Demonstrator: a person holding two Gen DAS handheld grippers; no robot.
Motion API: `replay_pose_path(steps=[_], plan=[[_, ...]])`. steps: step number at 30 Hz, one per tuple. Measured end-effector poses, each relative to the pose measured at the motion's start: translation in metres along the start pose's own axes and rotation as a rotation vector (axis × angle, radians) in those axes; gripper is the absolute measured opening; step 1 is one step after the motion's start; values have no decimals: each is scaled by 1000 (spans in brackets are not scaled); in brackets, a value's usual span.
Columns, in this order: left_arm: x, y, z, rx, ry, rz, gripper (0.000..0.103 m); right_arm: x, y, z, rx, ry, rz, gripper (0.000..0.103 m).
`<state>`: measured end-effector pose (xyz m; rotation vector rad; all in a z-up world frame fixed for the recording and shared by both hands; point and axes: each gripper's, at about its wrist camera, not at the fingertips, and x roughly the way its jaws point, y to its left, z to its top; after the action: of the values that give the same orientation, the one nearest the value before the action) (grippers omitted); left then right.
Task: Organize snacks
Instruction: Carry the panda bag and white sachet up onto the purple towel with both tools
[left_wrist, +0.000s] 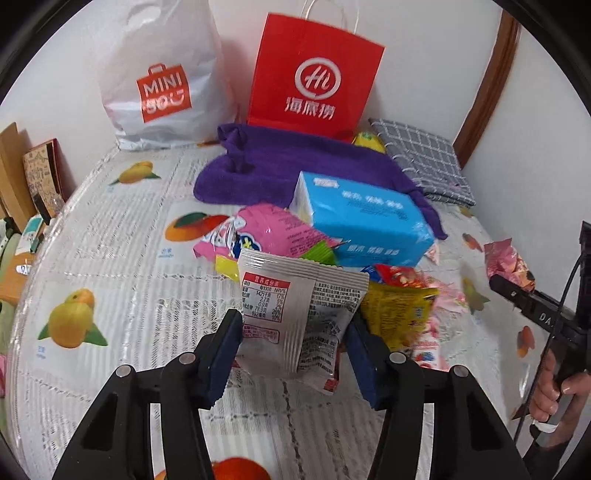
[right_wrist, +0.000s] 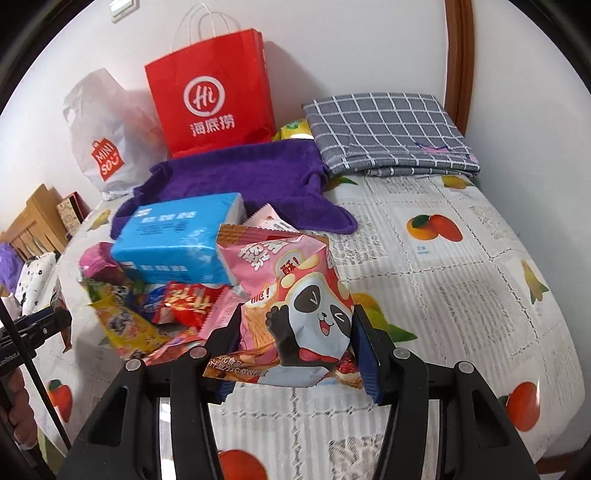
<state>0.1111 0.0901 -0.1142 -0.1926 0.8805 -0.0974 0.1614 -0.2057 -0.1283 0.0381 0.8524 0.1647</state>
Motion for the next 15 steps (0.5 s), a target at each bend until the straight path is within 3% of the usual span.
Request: replay_pose_path(steps=[15], plan=[[-44,-29,33,45,-82,-26,53,-45,20,12,-36,-64,10,52]])
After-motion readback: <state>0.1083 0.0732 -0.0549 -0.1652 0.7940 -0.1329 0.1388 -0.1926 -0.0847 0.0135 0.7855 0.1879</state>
